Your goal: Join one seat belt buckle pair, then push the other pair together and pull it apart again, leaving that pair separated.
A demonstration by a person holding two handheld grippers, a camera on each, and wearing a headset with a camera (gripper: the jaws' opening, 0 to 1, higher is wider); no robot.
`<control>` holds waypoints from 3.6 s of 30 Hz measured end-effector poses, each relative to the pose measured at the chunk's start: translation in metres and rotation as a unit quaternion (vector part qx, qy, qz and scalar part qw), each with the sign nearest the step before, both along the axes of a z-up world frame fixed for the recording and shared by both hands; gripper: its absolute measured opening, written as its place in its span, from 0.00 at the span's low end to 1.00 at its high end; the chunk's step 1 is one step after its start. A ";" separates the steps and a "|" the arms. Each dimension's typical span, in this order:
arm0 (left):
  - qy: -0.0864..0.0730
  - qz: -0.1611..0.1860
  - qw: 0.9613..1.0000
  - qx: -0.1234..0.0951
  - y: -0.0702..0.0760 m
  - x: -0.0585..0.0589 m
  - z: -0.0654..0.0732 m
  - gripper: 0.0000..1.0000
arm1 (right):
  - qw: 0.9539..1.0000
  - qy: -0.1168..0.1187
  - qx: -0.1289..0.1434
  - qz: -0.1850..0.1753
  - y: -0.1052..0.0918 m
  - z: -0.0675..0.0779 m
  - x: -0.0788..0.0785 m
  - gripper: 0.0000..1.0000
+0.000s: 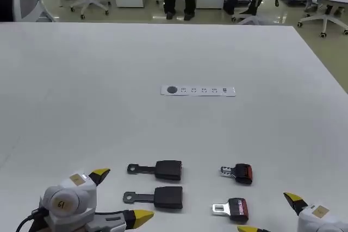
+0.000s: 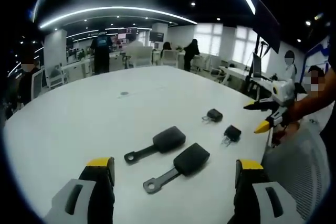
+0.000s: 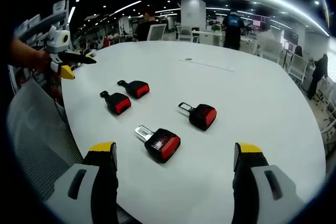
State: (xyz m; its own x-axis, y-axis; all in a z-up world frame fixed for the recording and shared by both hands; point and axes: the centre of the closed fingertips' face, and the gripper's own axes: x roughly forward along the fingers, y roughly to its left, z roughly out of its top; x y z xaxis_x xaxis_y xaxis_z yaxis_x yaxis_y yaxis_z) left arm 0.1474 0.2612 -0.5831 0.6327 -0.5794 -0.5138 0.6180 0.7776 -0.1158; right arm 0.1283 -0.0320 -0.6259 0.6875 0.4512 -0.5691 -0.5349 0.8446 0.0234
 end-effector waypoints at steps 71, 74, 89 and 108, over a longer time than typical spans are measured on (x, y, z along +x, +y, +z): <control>0.037 -0.133 0.989 0.052 -0.029 0.000 -0.029 0.85 | 0.984 0.055 -0.031 0.164 0.026 -0.025 0.005 0.82; 0.039 -0.144 0.987 0.060 -0.032 -0.001 -0.031 0.84 | 0.983 0.060 -0.033 0.172 0.028 -0.027 0.005 0.81; 0.051 -0.190 0.977 0.078 -0.045 0.001 -0.043 0.77 | 0.970 0.078 -0.052 0.226 0.033 -0.039 0.004 0.75; 0.066 -0.255 0.959 0.103 -0.068 0.008 -0.070 0.70 | 0.957 0.096 -0.061 0.268 0.041 -0.052 0.011 0.68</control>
State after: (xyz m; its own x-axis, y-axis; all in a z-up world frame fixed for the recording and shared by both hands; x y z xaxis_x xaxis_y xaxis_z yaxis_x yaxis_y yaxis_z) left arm 0.1550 0.1936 -0.6530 0.2150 -0.6731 -0.7076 0.9146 0.3929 -0.0958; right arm 0.1396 0.0086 -0.6783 0.2531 0.6324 -0.7322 -0.8876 0.4528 0.0843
